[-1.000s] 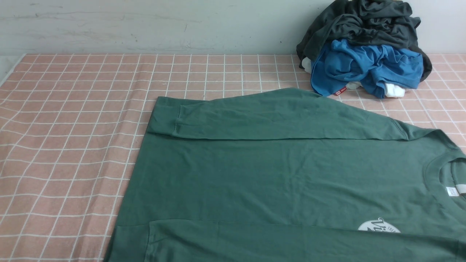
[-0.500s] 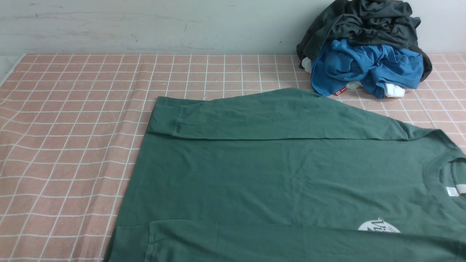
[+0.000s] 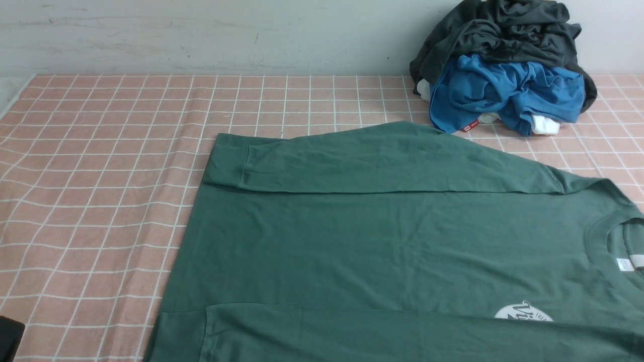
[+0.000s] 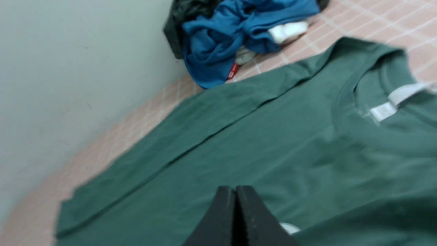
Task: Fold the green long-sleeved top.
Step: Use the left arm to clamp the cuff closest to it
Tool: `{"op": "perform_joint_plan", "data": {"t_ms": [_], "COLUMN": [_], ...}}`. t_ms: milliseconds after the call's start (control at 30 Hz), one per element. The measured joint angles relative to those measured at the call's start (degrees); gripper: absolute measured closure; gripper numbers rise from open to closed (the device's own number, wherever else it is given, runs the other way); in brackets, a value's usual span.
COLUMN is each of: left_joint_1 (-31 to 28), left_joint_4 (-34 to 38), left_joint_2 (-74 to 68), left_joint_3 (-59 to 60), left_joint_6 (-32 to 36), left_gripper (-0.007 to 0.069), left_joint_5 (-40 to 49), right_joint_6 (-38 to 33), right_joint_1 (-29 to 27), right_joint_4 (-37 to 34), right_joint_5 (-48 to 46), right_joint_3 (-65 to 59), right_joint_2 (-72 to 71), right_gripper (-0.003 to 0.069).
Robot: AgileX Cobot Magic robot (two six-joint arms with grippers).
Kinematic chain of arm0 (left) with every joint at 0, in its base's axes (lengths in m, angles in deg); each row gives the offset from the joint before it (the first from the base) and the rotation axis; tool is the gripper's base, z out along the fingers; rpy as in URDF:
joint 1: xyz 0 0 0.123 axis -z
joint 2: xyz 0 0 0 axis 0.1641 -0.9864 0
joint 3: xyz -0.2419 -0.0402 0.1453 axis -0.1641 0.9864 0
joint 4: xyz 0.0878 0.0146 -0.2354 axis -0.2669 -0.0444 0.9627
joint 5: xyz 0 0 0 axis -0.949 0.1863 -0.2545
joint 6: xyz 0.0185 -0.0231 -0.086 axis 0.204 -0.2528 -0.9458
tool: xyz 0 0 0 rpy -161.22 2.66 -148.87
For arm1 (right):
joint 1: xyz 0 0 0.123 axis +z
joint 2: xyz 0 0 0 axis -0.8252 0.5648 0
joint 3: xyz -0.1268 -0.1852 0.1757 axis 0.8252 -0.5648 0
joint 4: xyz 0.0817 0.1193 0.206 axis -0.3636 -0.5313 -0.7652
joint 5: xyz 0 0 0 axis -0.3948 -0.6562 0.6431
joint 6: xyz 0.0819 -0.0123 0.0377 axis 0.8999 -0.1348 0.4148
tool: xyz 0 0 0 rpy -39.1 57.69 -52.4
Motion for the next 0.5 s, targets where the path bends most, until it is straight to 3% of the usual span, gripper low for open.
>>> {"op": "perform_joint_plan", "data": {"t_ms": [133,367,500], "left_joint_1": [0.00,0.00,0.00], "left_joint_4": [0.99,1.00,0.58], "left_joint_2": [0.00,0.00,-1.71], "left_joint_3": [0.00,-1.65,-10.78], "left_joint_6": [-0.52,2.23,14.95], "left_gripper": [0.0627,0.0627,0.0627], "left_joint_5": [-0.13,2.47,10.15], "right_joint_6": [2.72,2.89,-3.01], "right_joint_1": [0.00,0.00,0.00], "right_joint_4": [-11.97,-14.66,-14.23], "right_joint_5": [0.07,4.94,8.13], "right_joint_3": [0.05,-0.01,-0.01], "right_joint_2": [0.00,0.00,0.00], "right_gripper": [0.0673,0.0673,0.0673]}}
